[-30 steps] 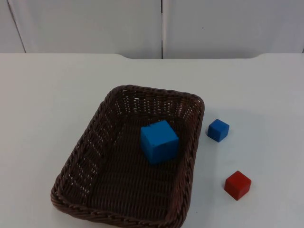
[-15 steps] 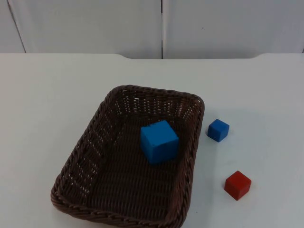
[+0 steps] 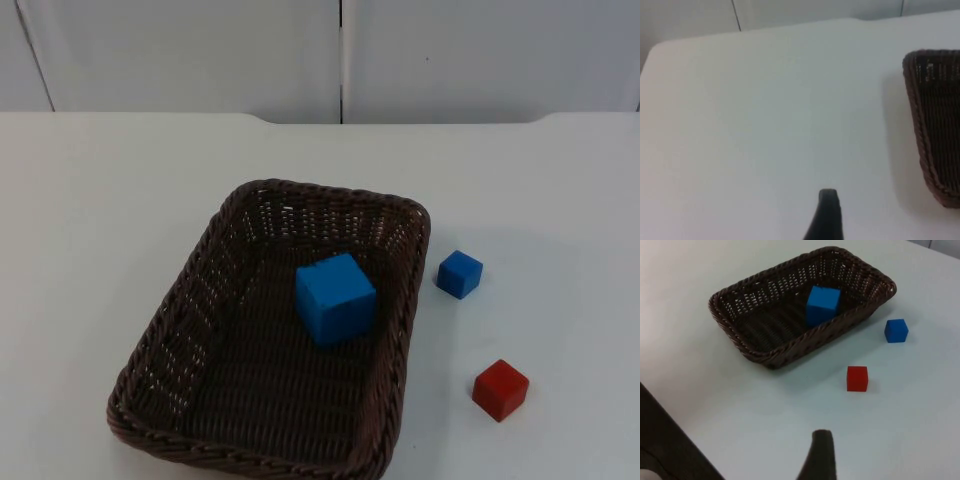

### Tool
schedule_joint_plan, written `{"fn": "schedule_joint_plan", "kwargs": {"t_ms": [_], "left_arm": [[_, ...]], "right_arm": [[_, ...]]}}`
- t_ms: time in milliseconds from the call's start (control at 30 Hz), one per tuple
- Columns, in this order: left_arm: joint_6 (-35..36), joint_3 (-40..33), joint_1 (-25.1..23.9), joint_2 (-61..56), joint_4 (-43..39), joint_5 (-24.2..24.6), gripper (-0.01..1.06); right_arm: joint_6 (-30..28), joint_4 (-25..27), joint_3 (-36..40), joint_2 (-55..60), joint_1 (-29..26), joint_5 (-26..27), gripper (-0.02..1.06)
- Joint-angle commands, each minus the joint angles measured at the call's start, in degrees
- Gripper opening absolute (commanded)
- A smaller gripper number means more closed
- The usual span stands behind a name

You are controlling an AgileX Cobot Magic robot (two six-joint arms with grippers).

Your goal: Pick up the basket with the left hand and place the largest block into the basket with the right hand.

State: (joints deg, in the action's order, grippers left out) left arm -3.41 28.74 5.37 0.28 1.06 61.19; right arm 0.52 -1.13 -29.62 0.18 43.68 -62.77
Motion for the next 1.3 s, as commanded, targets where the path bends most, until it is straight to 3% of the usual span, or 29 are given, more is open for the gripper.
{"fn": "schedule_joint_plan", "kwargs": {"t_ms": [0, 633, 700, 800, 867, 900, 967, 1133, 1267], "left_arm": [[0.7, -0.5, -0.1, -0.3, -0.3, 0.4, 0.68], [0.9, -0.5, -0.1, -0.3, 0.8, 0.4, 0.69], [0.9, -0.5, -0.1, -0.3, 0.8, 0.4, 0.72], [0.9, -0.5, -0.1, -0.3, 0.8, 0.4, 0.86], [0.9, -0.5, -0.1, -0.3, 0.8, 0.4, 0.99], [0.9, -0.5, -0.1, -0.3, 0.8, 0.4, 0.99], [0.9, -0.5, -0.1, -0.3, 0.8, 0.4, 1.05], [0.9, -0.5, -0.1, -0.3, 0.8, 0.4, 1.05], [0.9, -0.5, -0.1, -0.3, 0.8, 0.4, 1.05]], "right_arm": [[0.4, -0.1, 0.2, -0.2, 0.0, 0.9, 0.67], [-0.1, -0.1, 0.2, -0.2, 0.0, 0.9, 0.67], [-0.1, -0.1, 0.2, -0.2, 0.0, 0.9, 0.67], [-0.1, -0.1, 0.2, -0.2, 0.0, 0.9, 0.67], [-0.1, -0.1, 0.2, -0.2, 0.0, 0.9, 0.72], [-0.1, -0.1, 0.2, -0.2, 0.0, 0.9, 0.72], [-0.1, -0.1, 0.2, -0.2, 0.0, 0.9, 0.84], [-0.1, -0.1, 0.2, -0.2, 0.0, 0.9, 1.05], [-0.1, -0.1, 0.2, -0.2, 0.0, 0.9, 1.05]]}}
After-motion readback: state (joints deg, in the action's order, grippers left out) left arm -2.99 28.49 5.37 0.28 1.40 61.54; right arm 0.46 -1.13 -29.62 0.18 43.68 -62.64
